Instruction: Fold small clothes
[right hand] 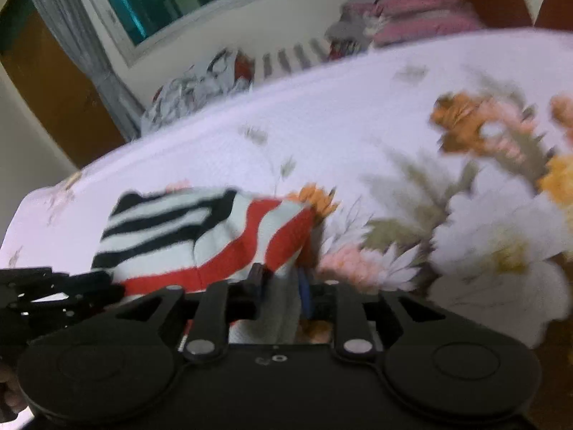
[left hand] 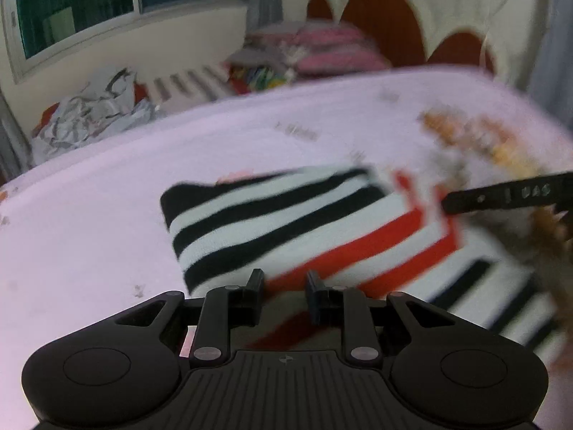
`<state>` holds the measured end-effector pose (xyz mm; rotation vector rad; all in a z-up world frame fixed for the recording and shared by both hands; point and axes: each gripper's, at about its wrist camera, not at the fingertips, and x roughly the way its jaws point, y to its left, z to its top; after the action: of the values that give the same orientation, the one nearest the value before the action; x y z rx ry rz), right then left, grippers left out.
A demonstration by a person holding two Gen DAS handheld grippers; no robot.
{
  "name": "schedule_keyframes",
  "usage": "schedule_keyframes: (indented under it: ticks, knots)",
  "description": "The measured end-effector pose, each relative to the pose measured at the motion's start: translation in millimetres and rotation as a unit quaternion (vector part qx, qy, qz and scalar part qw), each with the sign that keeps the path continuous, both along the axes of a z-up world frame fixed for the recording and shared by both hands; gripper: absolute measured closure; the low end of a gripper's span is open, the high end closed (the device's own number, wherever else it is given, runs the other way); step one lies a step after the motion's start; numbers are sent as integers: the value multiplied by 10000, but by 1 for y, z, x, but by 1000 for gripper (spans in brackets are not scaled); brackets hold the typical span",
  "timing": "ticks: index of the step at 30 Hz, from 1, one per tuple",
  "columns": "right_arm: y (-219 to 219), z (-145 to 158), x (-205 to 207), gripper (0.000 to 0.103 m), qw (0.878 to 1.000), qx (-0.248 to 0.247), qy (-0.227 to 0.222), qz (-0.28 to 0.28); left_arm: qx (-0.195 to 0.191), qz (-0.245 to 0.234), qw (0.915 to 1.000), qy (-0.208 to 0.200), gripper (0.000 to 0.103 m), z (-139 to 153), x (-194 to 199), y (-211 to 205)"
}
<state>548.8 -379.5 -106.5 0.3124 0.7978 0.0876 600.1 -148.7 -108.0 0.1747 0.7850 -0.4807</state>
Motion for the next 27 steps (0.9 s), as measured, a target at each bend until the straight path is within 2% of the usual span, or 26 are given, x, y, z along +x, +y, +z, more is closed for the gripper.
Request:
schedule_keyframes:
  ticks: [2, 5, 7, 10, 11, 12, 13, 15, 22, 23, 24, 27]
  knots:
    - [6, 17, -20, 81, 9993, 15, -160, 334, -152, 144, 9998, -36, 79, 7, -21, 10]
    - [27, 30, -52, 83, 9943, -299, -279, 981, -266, 312, 9991, -105, 79, 10, -56, 21]
    - [40, 33, -68, 84, 9890, -628, -293, 1305, -417, 417, 9983, 8, 79, 7, -77, 28]
    - [57, 23, -81, 84, 9785, -1141, -153, 1712, -332, 468, 9982, 170, 79, -5, -95, 31]
    - [58, 16, -81, 90, 9759, -1316, -43, 1740, -339, 509, 9978, 271, 79, -10, -96, 31]
    - [58, 7, -78, 101, 9730, -1601, 108, 1658, -316, 545, 9974, 353, 79, -15, -96, 30]
    - [57, 1, -77, 103, 9717, -1720, 162, 1609, -226, 537, 9976, 373, 79, -20, -98, 27]
    - [50, -3, -71, 103, 9764, -1550, 186, 1492, -8, 536, 9983, 238, 79, -28, -104, 20]
    - [57, -2, -77, 103, 9723, -1757, 114, 1539, 141, 847, 9961, 187, 79, -30, -120, 11]
    - [58, 5, -83, 101, 9729, -1712, 0, 1557, 166, 872, 9959, 184, 79, -28, -122, 11]
    - [59, 11, -89, 94, 9729, -1668, -118, 1599, 217, 863, 9959, 161, 79, -26, -125, 10]
    - [63, 21, -105, 92, 9703, -1608, -291, 1781, 274, 903, 9954, 142, 79, -24, -130, 10]
